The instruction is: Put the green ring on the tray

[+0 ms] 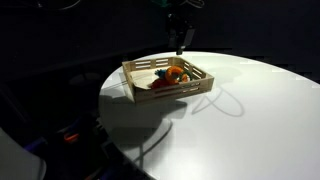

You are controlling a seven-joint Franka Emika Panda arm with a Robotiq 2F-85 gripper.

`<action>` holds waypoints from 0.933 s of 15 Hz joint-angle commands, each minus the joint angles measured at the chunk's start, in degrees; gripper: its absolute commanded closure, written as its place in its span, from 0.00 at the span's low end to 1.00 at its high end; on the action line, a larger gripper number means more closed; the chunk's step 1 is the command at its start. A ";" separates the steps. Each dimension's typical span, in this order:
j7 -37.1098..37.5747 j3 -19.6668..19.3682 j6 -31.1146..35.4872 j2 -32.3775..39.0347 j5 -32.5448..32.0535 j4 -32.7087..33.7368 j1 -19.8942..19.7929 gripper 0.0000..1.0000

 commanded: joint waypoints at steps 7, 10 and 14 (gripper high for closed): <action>-1.80 -1.33 -16.88 -3.51 -3.88 7.89 -1.45 0.00; 0.03 -1.20 -21.51 -5.27 -9.95 10.62 -1.89 0.00; 2.88 -0.59 -24.01 -8.49 -19.06 12.59 -2.17 0.00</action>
